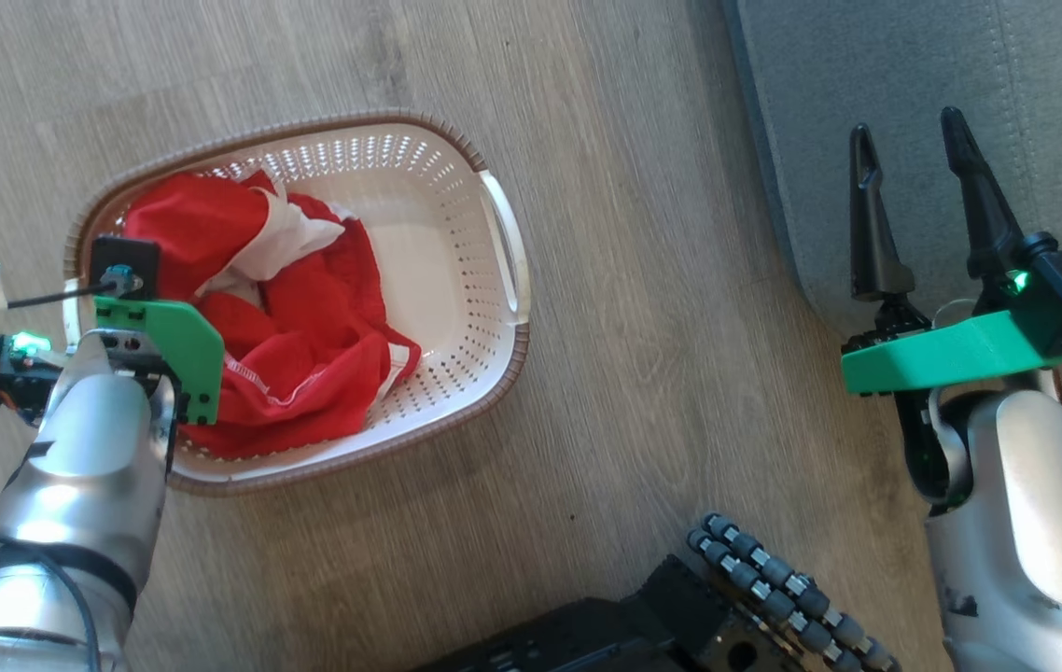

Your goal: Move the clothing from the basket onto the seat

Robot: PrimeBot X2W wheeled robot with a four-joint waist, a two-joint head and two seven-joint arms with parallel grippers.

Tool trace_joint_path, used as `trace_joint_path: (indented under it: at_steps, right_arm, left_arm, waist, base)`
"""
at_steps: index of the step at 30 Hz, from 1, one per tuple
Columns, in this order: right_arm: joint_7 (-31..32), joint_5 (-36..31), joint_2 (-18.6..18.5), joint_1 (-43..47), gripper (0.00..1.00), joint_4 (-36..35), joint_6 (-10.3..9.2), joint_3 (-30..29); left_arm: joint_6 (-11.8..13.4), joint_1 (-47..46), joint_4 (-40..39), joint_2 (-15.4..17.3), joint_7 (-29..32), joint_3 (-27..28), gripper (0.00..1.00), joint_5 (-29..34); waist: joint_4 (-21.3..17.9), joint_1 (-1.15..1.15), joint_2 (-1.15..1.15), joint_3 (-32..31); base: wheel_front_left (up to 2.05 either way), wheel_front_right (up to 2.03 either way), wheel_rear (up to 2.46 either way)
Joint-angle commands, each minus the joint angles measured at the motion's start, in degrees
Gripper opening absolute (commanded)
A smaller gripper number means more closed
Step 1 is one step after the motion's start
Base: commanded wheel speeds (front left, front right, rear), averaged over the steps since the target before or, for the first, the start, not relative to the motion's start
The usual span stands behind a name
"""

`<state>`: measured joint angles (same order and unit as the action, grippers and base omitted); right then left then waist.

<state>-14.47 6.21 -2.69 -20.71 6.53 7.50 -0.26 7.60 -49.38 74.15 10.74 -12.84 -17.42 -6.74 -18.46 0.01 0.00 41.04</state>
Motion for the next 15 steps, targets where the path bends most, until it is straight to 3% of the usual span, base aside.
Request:
trace_joint_path:
  at_steps: [1, 7, 15]
  right_arm:
    - [-0.52, 0.6, -0.19, 0.3, 1.0, -1.49, -0.01, 0.83]
    - [-0.52, 0.62, -0.19, 1.25, 1.0, -0.14, -0.01, 0.11]
    - [-0.52, 0.92, -0.19, 3.27, 1.0, 2.84, -0.01, 0.33]
  left_arm:
    - [-0.42, 0.63, -0.31, 1.6, -0.17, 0.8, 0.0, -0.51]
    - [-1.1, 1.25, -4.47, -0.41, -2.04, 2.24, 0.0, -2.82]
    - [-1.56, 9.73, -21.01, -1.59, -2.14, 4.22, 0.0, -4.11]
  waist:
    - [0.23, -0.01, 0.0, -0.67]
    - [2.9, -0.01, 0.0, -5.61]
    - [9.82, -0.01, 0.0, -17.16]
  base:
    - [0.0, 0.0, 0.0]
    - [0.0, 0.0, 0.0]
    - [0.0, 0.0, 0.0]
